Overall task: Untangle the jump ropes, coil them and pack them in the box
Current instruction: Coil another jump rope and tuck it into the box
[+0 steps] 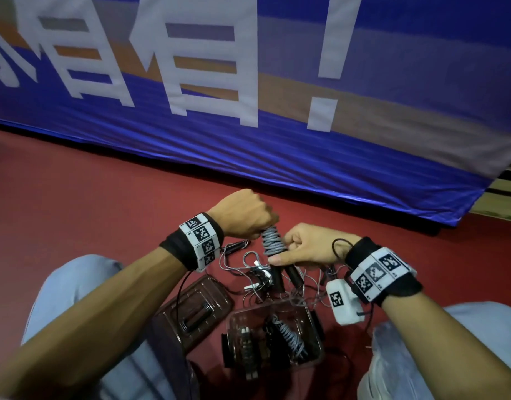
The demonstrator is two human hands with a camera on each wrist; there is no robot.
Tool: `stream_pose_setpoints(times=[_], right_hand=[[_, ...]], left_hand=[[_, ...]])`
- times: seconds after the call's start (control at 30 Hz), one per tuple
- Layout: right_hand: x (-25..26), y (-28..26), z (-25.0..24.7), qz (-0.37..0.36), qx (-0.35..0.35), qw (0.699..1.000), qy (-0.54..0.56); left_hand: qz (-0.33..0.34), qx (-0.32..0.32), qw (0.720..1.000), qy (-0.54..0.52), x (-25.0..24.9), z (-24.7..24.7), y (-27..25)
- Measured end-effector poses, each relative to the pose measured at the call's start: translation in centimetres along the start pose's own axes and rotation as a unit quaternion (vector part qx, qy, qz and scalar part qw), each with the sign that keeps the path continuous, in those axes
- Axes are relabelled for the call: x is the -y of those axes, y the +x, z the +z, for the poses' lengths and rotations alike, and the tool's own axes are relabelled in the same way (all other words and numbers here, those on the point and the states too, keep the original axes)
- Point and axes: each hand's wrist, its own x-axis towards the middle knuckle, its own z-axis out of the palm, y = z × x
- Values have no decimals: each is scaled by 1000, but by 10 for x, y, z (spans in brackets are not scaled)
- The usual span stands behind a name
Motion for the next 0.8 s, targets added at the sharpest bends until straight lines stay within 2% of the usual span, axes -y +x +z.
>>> stream_pose_setpoints(times=[0.13, 0.23, 0.33, 0.47, 0.53, 0.7, 0.8], right_hand=[[4, 0, 2, -24, 85, 981, 174], [3, 0, 3, -61, 128, 949, 280], [5, 2, 5, -92, 134, 924, 346], [10, 2, 10, -110, 151, 875, 446], [13, 0, 11, -123, 150, 870, 453], [15, 5, 18, -134, 81, 871, 466], [19, 3, 21, -127, 67, 850, 507]], left_hand=[[-9, -157, 985, -75, 5, 9, -5], [-72, -245, 957, -139, 2, 10, -8], [-133, -300, 927, -183, -5, 5, -7], [-200, -314, 906, -201, -6, 1, -7], [-233, -308, 901, -198, -8, -1, -8], [-302, -305, 876, -219, -14, -4, -5], [-332, -279, 867, -246, -15, -1, -2]])
